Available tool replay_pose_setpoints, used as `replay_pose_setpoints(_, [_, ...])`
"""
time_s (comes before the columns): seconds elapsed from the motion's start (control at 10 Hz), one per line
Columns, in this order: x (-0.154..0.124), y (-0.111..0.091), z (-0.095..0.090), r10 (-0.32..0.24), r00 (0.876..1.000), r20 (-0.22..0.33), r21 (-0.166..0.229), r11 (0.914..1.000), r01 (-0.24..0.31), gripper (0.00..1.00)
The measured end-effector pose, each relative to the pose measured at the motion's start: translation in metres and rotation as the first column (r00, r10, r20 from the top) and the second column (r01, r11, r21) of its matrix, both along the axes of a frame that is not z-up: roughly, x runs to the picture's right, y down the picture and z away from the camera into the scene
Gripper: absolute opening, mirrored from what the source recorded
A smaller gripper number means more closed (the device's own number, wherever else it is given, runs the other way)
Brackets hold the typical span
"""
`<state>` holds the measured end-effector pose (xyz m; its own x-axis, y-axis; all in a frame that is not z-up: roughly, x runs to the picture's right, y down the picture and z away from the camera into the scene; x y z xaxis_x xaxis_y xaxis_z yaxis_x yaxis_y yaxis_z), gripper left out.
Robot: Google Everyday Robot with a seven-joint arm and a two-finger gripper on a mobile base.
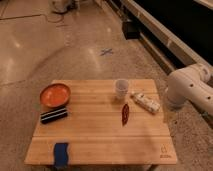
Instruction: Place the bottle in the ceramic bowl
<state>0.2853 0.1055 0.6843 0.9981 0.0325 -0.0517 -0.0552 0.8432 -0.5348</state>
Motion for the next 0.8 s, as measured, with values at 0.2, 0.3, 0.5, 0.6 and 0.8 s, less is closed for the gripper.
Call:
replay_pose_setpoints(0.2, [0.0, 0.0, 0.0, 0.0, 1.0, 0.0, 0.0, 1.0, 0.0, 0.65])
replay_pose_setpoints(0.3, [0.0, 0.0, 0.0, 0.0, 1.0, 0.0, 0.0, 1.0, 0.0, 0.65])
replay_pose_setpoints(0.5, [0.002, 0.001, 0.006, 0.005, 1.0, -0.007, -0.006, 1.0, -0.005, 0.65])
replay_pose_setpoints(0.6, [0.002, 0.002, 0.018, 0.009, 1.0, -0.014, -0.015, 0.9998, -0.009, 0.65])
replay_pose_setpoints(0.8, [0.001, -0.003, 0.056, 0.018, 0.999, -0.039, -0.024, 0.9995, -0.019, 0.65])
